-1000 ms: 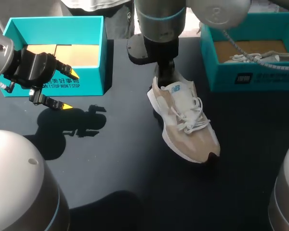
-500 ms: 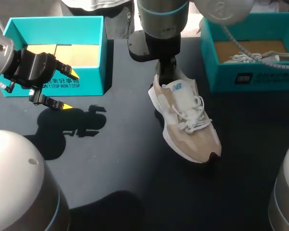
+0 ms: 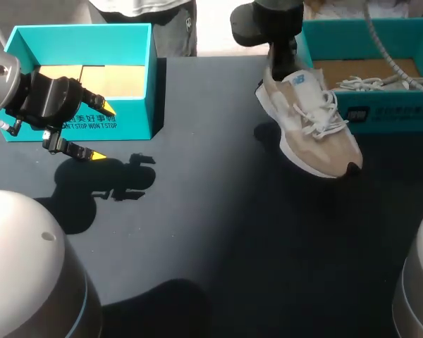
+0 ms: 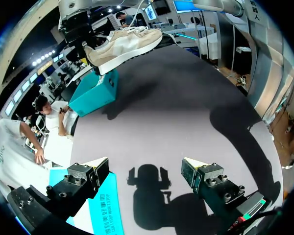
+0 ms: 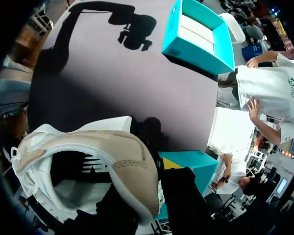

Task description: Take the shoe out of the shoebox, open the shoe tongue, remove and reinsert the insole, then place the shoe into the shoebox

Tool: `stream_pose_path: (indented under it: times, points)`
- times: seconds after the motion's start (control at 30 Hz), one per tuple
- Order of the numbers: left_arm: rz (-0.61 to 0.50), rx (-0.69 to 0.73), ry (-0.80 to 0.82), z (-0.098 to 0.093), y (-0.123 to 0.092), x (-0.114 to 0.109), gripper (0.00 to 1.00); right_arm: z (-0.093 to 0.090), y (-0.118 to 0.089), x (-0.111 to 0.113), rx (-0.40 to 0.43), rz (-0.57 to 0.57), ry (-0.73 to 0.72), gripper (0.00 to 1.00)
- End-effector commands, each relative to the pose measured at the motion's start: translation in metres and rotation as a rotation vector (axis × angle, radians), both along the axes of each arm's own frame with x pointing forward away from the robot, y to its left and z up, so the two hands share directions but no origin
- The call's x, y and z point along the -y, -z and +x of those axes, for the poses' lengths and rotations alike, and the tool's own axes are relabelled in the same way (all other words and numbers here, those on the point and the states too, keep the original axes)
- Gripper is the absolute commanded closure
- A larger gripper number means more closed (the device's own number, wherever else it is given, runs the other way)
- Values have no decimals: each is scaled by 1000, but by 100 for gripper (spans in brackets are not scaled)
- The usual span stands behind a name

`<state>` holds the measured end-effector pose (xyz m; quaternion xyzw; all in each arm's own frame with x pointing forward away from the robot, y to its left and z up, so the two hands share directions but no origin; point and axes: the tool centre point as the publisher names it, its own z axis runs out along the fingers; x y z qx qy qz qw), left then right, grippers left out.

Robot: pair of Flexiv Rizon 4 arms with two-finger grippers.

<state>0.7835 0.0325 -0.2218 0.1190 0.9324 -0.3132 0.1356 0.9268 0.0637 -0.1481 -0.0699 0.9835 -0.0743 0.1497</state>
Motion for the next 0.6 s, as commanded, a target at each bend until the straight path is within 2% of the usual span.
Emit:
stream_pose_path:
  times: [0.03,0.17,0.6]
  points:
    - [3,-1,1,-1,0,-1,0,36,-5,56,8,41,17,100]
    - [3,-1,1,-1,0,-1,0,57,-10,86,53,32,95,100]
    - [3,-1,1,-1,0,-1,0,57,-10,86,53,32,95,100]
